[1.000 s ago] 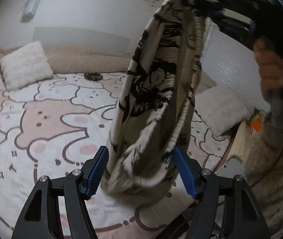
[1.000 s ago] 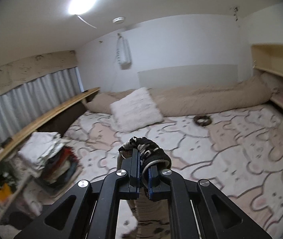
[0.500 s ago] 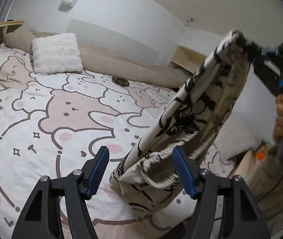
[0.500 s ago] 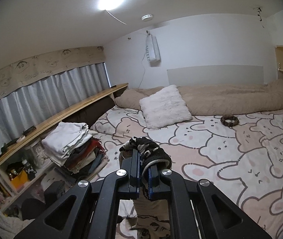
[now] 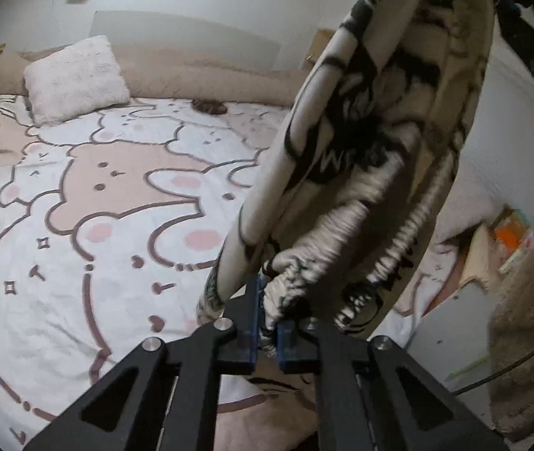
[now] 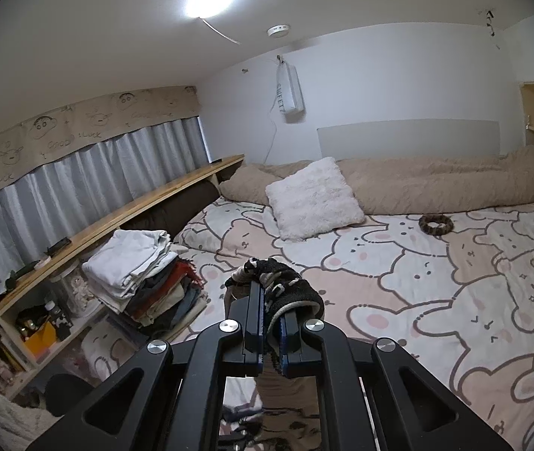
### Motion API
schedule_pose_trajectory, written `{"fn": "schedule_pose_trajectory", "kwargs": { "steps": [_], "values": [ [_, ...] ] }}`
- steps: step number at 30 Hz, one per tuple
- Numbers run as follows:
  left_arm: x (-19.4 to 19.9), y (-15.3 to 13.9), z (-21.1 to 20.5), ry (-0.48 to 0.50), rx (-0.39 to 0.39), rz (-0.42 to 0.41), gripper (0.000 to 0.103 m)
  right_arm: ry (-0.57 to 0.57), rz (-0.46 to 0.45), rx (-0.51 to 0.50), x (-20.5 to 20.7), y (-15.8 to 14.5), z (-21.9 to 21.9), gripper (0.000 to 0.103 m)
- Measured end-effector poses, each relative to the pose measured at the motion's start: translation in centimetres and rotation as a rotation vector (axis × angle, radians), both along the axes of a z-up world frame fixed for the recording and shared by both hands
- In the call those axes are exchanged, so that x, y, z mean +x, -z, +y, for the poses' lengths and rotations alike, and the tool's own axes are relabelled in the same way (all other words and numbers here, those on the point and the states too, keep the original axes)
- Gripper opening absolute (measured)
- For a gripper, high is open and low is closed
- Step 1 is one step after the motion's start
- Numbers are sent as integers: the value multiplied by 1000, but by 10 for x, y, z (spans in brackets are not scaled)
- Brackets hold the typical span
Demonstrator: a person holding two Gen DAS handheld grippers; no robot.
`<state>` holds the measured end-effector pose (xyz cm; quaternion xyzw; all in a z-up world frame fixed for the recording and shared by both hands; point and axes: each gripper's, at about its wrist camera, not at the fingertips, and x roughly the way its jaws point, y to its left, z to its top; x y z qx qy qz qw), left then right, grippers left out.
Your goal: Fold clothes
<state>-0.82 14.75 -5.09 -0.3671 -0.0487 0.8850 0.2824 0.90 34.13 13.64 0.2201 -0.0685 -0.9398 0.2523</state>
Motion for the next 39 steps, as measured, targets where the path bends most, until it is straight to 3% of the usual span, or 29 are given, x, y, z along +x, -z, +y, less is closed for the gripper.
{"fn": "schedule_pose_trajectory", "kwargs": {
  "steps": [4, 8, 13, 18, 20, 22, 25, 29, 32, 33, 36, 37, 39],
  "values": [
    [-26, -29, -31, -196, -58, 92, 7, 134, -18, 33, -16, 13, 13, 7],
    [-43, -101, -74, -360, -75, 254, 7, 208, -60, 24, -38, 28, 24, 7],
    [-34, -195, -86, -431, -141, 511, 7, 215, -23, 8, -46, 20, 12, 7],
    [-13, -250, -95, -481, -156, 672, 11, 204, 86, -41, -31, -13, 1, 7],
    [-13, -257, -98, -491, -175, 683, 11, 194, 91, -14, -33, -18, -8, 7],
    [-19, -255, -100, -478, -197, 665, 11, 159, -50, 10, -52, -5, -18, 7],
    [-27, -241, -99, -455, -212, 629, 11, 55, -141, -71, -46, 11, -22, 7],
    [-34, -214, -94, -392, -217, 562, 11, 104, -137, 21, -25, 47, -40, 7],
    [-38, -198, -84, -357, -240, 528, 11, 96, -202, 85, -19, 88, -55, 7],
    [-39, -193, -81, -347, -244, 516, 11, 95, -233, 96, -17, 101, -58, 12],
    [-39, -183, -73, -324, -265, 491, 11, 100, -283, 90, -3, 132, -60, 62],
    [-39, -179, -71, -317, -272, 483, 11, 99, -280, 81, 2, 134, -60, 67],
    [-39, -175, -66, -299, -284, 466, 11, 98, -267, 60, 12, 136, -58, 68]
  ]
}}
